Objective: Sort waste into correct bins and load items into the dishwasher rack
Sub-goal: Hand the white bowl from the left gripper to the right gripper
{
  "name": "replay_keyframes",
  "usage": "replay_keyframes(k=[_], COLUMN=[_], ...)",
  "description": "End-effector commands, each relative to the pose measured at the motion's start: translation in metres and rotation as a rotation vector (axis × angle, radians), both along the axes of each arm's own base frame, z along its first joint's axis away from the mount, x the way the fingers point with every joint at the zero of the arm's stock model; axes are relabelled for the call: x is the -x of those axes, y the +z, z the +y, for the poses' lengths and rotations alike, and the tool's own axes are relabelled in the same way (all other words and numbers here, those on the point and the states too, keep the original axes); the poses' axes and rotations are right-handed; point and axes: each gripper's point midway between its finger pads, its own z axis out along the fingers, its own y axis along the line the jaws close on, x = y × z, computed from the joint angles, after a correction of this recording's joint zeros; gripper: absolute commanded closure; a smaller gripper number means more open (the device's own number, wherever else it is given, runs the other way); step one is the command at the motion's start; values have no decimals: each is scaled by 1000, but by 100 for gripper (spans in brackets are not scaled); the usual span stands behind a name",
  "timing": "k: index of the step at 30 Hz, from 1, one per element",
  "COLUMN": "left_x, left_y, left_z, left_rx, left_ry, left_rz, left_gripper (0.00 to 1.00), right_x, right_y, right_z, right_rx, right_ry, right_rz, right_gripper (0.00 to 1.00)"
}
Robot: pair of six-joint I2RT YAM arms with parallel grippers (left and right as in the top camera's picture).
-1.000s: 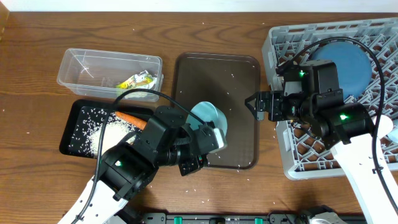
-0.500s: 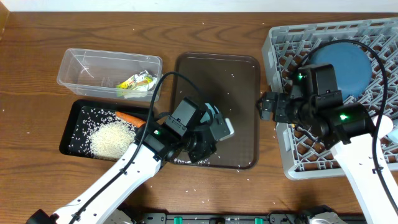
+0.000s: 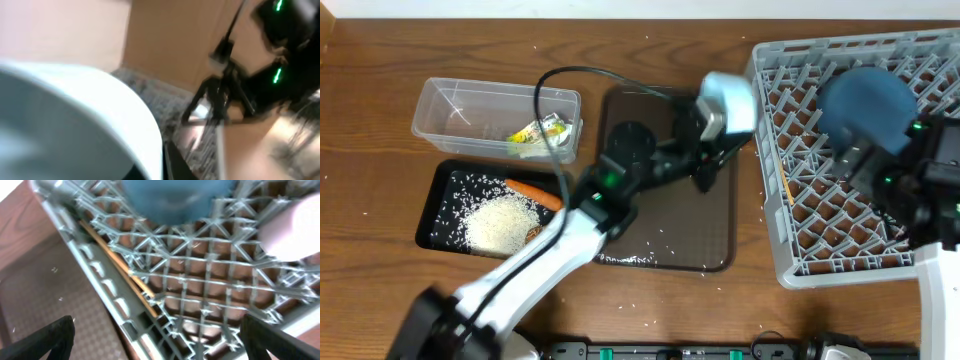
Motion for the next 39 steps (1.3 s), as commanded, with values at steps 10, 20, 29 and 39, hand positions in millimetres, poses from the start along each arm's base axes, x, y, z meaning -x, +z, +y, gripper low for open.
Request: replay_keyframes(k=[10, 20, 29, 39], left_x=[-5, 10, -2, -11], left_y=[-45, -74, -85, -96], left_z=[-59, -104, -110, -106], left_rx=[319, 282, 324, 327], left_ry=[-246, -321, -308, -291], left_rz=[473, 520, 598, 638], left_gripper=[94, 94, 94, 57], right_x=[15, 16, 18, 19], right_y=[-7, -8, -10, -10], right_z=[-12, -11, -10, -8], right_rx=[-29, -30, -33, -47], right_ry=[-64, -63, -63, -56], right_rz=[53, 58, 70, 70], right_gripper=[1, 1, 1, 1])
